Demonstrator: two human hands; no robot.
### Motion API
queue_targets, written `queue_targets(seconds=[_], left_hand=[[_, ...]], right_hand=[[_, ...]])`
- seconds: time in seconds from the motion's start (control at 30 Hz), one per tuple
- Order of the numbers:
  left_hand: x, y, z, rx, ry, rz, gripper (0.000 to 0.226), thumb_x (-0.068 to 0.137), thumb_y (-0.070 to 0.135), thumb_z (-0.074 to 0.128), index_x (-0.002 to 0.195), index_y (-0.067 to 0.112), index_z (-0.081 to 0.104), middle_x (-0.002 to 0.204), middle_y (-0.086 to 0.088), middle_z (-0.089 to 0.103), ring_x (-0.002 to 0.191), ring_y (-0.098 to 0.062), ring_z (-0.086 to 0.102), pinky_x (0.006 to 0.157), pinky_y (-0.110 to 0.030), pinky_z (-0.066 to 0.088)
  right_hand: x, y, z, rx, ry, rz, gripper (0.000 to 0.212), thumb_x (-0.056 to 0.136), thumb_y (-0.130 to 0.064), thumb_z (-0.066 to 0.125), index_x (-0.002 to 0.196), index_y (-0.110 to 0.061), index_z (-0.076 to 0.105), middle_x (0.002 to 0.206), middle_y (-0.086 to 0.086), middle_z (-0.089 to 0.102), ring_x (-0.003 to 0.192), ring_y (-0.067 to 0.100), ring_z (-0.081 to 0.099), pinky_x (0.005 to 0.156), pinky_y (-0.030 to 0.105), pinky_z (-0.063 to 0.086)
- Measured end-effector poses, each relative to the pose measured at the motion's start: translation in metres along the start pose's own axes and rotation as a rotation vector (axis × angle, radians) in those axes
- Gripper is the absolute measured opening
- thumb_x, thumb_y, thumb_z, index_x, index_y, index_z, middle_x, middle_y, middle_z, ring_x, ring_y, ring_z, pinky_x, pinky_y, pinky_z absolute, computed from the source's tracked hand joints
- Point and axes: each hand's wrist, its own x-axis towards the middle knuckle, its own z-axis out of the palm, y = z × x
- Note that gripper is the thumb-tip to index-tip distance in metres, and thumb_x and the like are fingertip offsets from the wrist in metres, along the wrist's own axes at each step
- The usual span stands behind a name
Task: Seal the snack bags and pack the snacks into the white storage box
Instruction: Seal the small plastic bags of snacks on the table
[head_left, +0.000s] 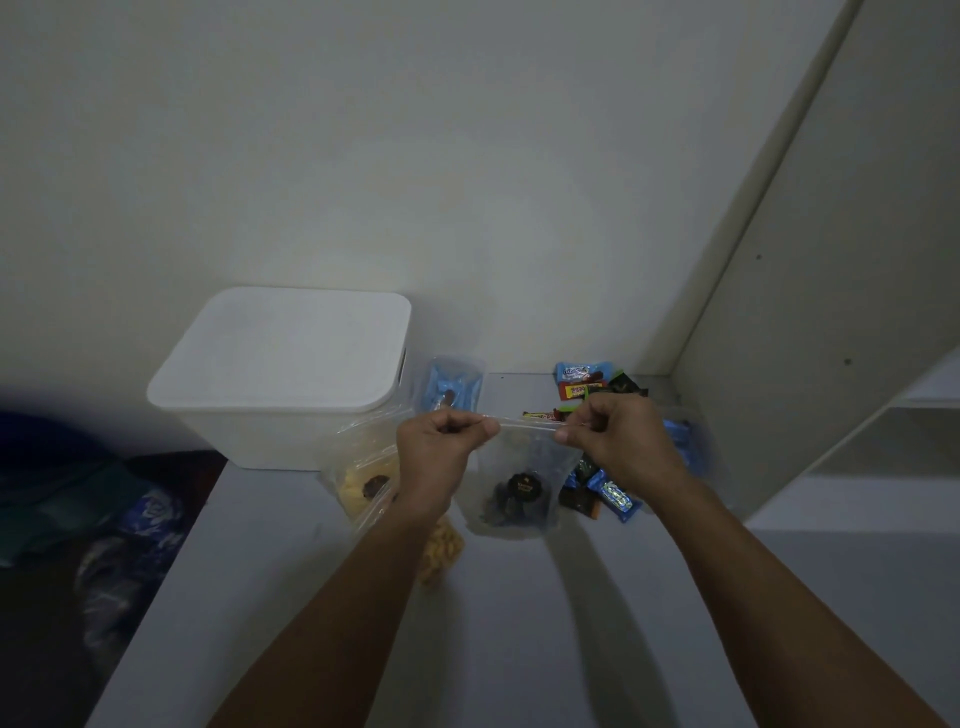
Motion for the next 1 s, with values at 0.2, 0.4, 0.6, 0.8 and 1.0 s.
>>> queue_targets(seconds=[0.2,0.4,0.6,0.8,1.0], left_hand=[[-0.001,-0.003,0.001,0.212,0.16,0.025,0.038,0.067,0.032,0.084,0.073,0.004,0.059,0.064,-0.002,0.055,0.058,-0.012,0.05,0.058,-0.027,0.048],[-0.009,0.007,0.01,-0.121,-0.162,-0.284,0.025,0.089,0.022,0.064,0.082,-0.003,0.066,0.072,-0.012,0.064,0.059,-0.018,0.059,0.062,-0.034,0.057],[-0.014,0.006,0.01,-0.186,-0.164,-0.285,0.017,0.09,0.006,0.058,0.088,-0.01,0.066,0.074,-0.014,0.065,0.067,-0.02,0.063,0.068,-0.034,0.059],[-0.024,-0.006,0.015,-0.157,-0.168,-0.209,0.016,0.088,0.001,0.057,0.086,-0.013,0.065,0.072,-0.016,0.065,0.067,-0.02,0.064,0.067,-0.03,0.06],[-0.03,-0.02,0.013,-0.054,-0.083,-0.194,0.009,0.085,0.0,0.057,0.086,0.002,0.065,0.077,-0.011,0.065,0.069,-0.019,0.061,0.06,-0.029,0.054]], right_hand=[[-0.006,-0.001,0.007,-0.025,0.095,-0.142,0.012,0.071,-0.019,0.081,0.068,-0.019,0.07,0.06,-0.013,0.061,0.058,0.002,0.056,0.056,0.023,0.047],[-0.011,0.004,0.018,0.025,0.12,-0.226,0.012,0.071,-0.016,0.081,0.068,-0.016,0.07,0.063,-0.007,0.064,0.06,0.01,0.059,0.057,0.031,0.051],[-0.021,0.003,0.021,0.243,0.039,-0.113,0.009,0.075,-0.017,0.078,0.078,-0.011,0.072,0.069,0.0,0.067,0.06,0.0,0.057,0.057,0.012,0.047],[-0.018,0.005,0.026,0.248,-0.086,-0.061,0.02,0.085,-0.014,0.067,0.068,-0.022,0.066,0.061,-0.007,0.061,0.055,-0.007,0.054,0.054,0.006,0.041],[-0.017,0.007,0.03,0.006,-0.206,-0.122,0.032,0.092,-0.011,0.054,0.064,-0.026,0.048,0.064,-0.011,0.051,0.061,-0.002,0.045,0.055,0.017,0.033]])
